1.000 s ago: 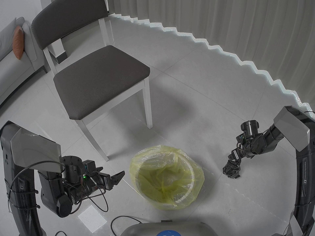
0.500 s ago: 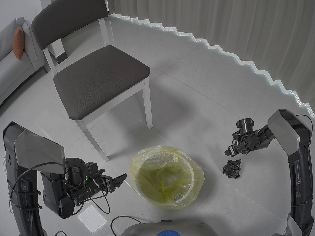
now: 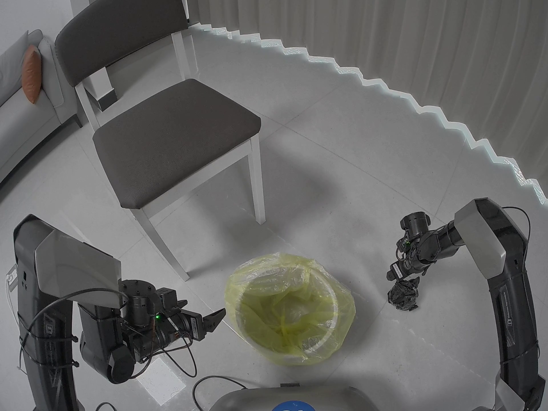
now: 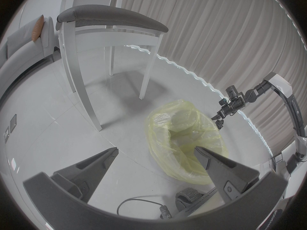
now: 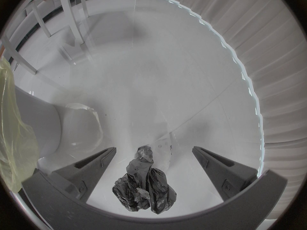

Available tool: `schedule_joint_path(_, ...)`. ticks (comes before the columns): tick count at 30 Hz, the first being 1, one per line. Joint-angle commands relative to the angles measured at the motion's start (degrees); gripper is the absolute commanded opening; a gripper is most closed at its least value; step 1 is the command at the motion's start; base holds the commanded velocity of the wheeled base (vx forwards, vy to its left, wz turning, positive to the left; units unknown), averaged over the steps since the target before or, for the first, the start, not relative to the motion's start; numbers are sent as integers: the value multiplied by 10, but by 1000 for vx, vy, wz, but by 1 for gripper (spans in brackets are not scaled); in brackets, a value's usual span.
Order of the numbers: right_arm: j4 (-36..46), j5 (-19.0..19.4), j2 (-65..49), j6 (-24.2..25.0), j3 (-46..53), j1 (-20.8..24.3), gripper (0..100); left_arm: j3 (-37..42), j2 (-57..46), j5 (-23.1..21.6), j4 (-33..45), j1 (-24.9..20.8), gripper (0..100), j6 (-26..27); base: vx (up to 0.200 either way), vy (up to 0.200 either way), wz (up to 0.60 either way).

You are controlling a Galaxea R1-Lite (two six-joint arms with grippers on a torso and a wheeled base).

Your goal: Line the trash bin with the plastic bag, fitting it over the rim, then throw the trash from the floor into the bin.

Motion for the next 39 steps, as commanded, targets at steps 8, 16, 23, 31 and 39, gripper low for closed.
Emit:
schedule_joint_path(8, 89, -29, 60, 2, -109, -3, 100, -11, 23, 8, -8, -3, 100, 0, 0, 0, 0)
schedule_joint_path(16, 130, -36, 88, 2, -157, -8, 100, -19, 34, 8, -8, -3, 100, -1, 0, 0, 0)
schedule_joint_path(23, 162, -37, 94, 2, -170, -8, 100, -29, 43, 9, -8, -3, 100, 0, 0, 0, 0)
schedule_joint_path(31, 255, -59, 110, 6, -170, -8, 100, -31, 49, 10, -8, -3, 100, -1, 0, 0, 0)
schedule_joint_path(39, 287, -60, 107, 24, -170, -5, 100, -34, 49, 10, -8, -3, 100, 0, 0, 0, 0)
